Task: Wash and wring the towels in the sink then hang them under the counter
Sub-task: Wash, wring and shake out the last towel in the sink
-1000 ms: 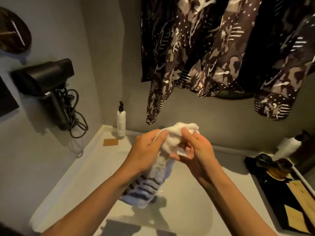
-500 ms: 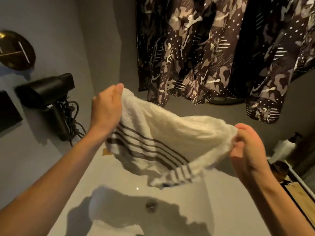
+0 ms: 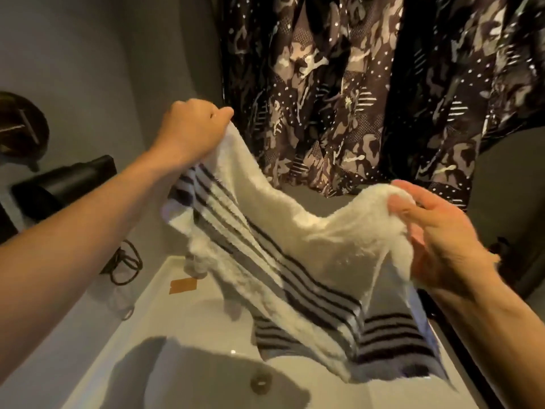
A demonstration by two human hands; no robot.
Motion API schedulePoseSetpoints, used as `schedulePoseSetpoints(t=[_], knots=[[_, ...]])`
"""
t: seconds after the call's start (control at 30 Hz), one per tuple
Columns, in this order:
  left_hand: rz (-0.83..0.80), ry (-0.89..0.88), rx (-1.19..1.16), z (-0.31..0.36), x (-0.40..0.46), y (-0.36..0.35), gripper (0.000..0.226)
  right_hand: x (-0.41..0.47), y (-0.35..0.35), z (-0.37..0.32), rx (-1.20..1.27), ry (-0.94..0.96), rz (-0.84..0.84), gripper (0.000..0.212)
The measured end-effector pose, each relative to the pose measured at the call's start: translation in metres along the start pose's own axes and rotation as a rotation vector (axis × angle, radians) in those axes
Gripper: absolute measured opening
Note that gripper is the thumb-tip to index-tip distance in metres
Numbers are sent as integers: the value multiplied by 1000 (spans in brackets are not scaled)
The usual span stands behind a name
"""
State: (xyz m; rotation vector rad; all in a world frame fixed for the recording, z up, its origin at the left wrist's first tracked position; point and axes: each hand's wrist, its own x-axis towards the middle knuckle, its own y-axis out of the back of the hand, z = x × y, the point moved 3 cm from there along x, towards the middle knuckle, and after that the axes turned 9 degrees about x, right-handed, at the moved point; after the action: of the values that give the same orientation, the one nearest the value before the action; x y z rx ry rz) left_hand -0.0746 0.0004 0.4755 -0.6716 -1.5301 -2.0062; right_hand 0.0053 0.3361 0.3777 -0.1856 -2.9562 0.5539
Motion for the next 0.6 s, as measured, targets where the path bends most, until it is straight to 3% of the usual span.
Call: schedulePoseSetpoints(t=[0.07,0.13,0.23,0.27,0.37,0.4,0.47,0.53,0.6], knots=[[-189,67,-19,-8,-16,-29,57,12,-27,5,117,-61,-59,30],[-271,192,-163,-28,-33,-51,55,22,-38,5,15,62,-55,30],[-226,358,-477,-59,-50,-57,56,28,-33,-23,-711,609,-83,15],[-219,392,-574,-64,-50,-52,56,30,-29,-28,-871,679,-142,12],[-287,447,-897,-42,-47,-20,39,41,-12,-33,-1122,550,-128,8],[-332,441,-961,-25,-42,-10,36,45,-10,-31,-1227,458,-94,14],[-429,384,-1071,18,-34,9,36,39,-17,-29,-1397,378,-66,52],[-457,355,-1206,60,-29,21,34,17,-42,-22,-1234,529,-198,91],[-424,354,-1302,92,-24,26,32,-4,-67,5,-857,408,-472,115]])
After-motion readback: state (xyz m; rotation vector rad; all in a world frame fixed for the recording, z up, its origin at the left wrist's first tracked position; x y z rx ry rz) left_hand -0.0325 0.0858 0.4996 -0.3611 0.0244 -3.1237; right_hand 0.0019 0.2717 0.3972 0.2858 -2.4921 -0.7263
